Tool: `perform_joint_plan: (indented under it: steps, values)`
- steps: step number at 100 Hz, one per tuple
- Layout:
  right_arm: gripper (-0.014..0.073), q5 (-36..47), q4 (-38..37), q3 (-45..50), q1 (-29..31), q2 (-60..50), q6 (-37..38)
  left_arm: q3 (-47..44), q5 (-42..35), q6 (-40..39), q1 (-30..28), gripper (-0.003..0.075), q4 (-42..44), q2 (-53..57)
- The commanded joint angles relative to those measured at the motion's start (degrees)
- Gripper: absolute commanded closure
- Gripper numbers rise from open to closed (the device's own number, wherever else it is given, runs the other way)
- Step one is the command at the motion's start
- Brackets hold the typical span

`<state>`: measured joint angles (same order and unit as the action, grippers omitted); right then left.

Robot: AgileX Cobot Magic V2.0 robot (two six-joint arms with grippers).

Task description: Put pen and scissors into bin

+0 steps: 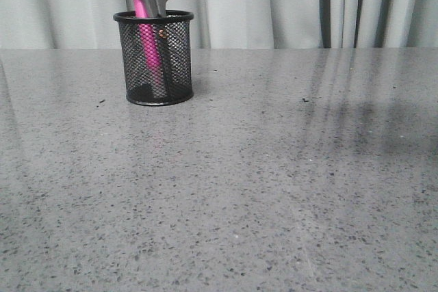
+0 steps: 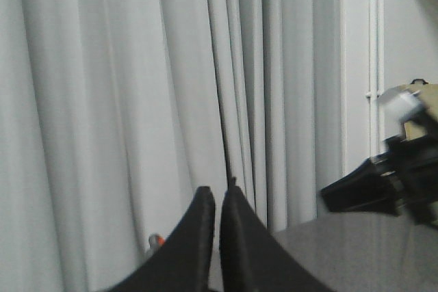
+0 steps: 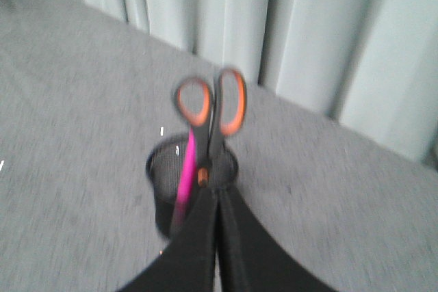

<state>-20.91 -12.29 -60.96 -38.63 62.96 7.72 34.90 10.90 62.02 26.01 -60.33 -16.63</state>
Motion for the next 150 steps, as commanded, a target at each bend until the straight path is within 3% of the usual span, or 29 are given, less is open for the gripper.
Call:
perform_joint_plan:
  steps: [1, 18, 29, 37, 118, 127, 140, 147, 150]
  values:
    - [0.0664, 0.0, -1.5, 8.9, -0.3, -14.1, -0.8, -5.3, -2.8, -0.8, 0.0, 0.0739, -0.2, 4.6]
    - [0.0664, -3.3, -1.5, 26.7, -0.3, -43.7, 0.0, -15.8, -2.7, -0.8, 0.0, 0.0739, -1.0, 13.6]
    - [0.0662, -16.5, -2.5, 29.9, -0.3, -57.4, 0.0, -18.8, -2.7, -0.8, 0.0, 0.0739, -3.5, 16.3]
    - [0.0662, -18.7, -5.2, 30.9, -0.3, -65.1, 0.0, -19.5, -2.6, -0.8, 0.0, 0.0739, -4.2, 16.4]
    - [0.0662, -19.4, -4.6, 31.0, -0.3, -63.0, -0.1, -19.5, -4.0, -0.7, 0.0, 0.0739, -4.3, 16.3]
    - [0.0662, -19.4, -4.6, 31.0, -0.3, -63.0, -0.1, -19.7, -6.5, 5.3, 0.0, 0.0739, 1.3, 16.3]
    - [0.0662, -19.4, -4.6, 31.0, -0.3, -63.0, -0.1, -20.4, -8.7, 5.6, 0.0, 0.0739, 4.3, 16.3]
    - [0.0662, -19.4, -4.6, 31.0, -0.3, -63.0, -0.1, -20.9, -7.5, 3.5, -0.2, 0.0739, 17.3, 16.4]
    - [0.0662, -19.4, -4.6, 31.0, -0.3, -63.0, -0.1, -21.3, -7.7, -1.0, -0.4, 0.0739, 24.1, 16.5]
